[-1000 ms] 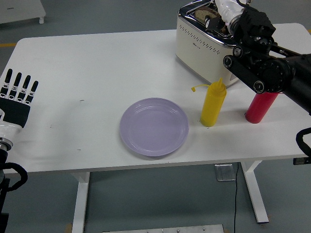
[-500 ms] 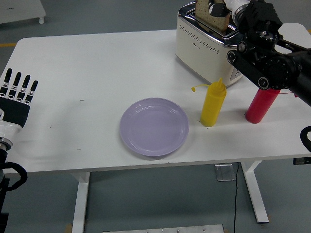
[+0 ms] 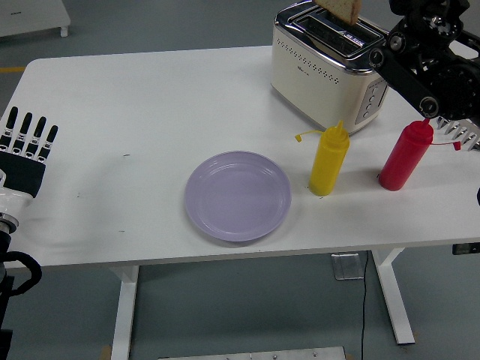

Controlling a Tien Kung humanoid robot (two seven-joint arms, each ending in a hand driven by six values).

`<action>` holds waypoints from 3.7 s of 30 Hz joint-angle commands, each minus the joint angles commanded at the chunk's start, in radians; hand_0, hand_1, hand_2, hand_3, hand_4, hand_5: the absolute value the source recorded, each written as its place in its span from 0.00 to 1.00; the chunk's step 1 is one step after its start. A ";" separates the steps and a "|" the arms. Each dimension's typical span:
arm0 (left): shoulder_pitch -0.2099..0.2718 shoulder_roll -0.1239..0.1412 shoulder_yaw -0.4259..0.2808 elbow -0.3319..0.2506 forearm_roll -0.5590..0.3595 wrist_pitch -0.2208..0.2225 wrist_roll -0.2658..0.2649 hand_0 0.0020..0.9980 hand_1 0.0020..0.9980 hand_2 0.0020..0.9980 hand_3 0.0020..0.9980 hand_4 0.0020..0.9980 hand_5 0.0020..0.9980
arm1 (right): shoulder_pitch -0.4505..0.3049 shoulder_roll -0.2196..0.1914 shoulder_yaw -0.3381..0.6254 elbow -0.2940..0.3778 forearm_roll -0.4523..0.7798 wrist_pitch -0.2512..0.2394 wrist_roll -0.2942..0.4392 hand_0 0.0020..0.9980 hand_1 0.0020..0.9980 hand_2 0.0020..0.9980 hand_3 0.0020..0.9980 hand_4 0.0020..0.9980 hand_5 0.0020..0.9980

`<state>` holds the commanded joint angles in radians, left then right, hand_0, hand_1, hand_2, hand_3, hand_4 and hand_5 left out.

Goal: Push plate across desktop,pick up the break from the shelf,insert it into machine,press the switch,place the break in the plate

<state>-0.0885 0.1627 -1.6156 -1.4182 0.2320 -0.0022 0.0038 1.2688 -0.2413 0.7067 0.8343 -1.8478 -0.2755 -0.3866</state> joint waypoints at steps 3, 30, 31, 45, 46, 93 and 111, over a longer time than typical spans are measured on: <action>0.000 0.000 0.000 0.000 0.000 0.000 0.000 0.81 0.87 0.95 0.84 0.60 1.00 | 0.001 -0.013 0.019 0.036 -0.005 -0.007 -0.001 0.20 0.33 0.43 0.52 0.41 0.18; 0.013 0.002 0.000 0.002 0.002 0.001 0.000 0.81 0.87 0.95 0.84 0.61 1.00 | -0.035 -0.197 -0.050 0.567 0.348 0.202 -0.029 0.20 0.32 0.42 0.52 0.37 0.18; 0.014 0.002 0.000 0.002 0.002 0.001 -0.001 0.82 0.87 0.95 0.84 0.61 1.00 | -0.036 -0.199 -0.063 0.581 0.359 0.207 -0.030 0.20 0.32 0.42 0.52 0.37 0.18; 0.015 0.000 -0.005 0.010 0.009 0.001 -0.002 0.82 0.87 0.95 0.84 0.61 1.00 | -0.054 -0.218 -0.268 0.746 0.429 0.247 -0.059 0.20 0.31 0.41 0.51 0.36 0.19; 0.015 0.001 -0.006 0.010 0.009 0.001 -0.002 0.82 0.87 0.95 0.84 0.61 1.00 | -0.055 -0.219 -0.284 0.754 0.433 0.248 -0.060 0.20 0.31 0.41 0.51 0.36 0.19; 0.003 -0.005 -0.005 0.011 0.008 0.002 0.000 0.82 0.88 0.96 0.84 0.61 1.00 | -0.180 -0.111 -0.481 0.626 0.576 0.146 0.058 0.26 0.40 0.47 0.54 0.36 0.22; 0.004 -0.005 -0.002 0.011 0.008 0.002 -0.001 0.82 0.87 0.96 0.84 0.61 1.00 | -0.185 -0.094 -0.492 0.576 0.534 0.176 0.081 0.49 0.61 0.65 0.71 0.45 0.19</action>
<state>-0.0842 0.1573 -1.6179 -1.4067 0.2395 0.0000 0.0029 1.0839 -0.3351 0.2148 1.4104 -1.3135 -0.0991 -0.3054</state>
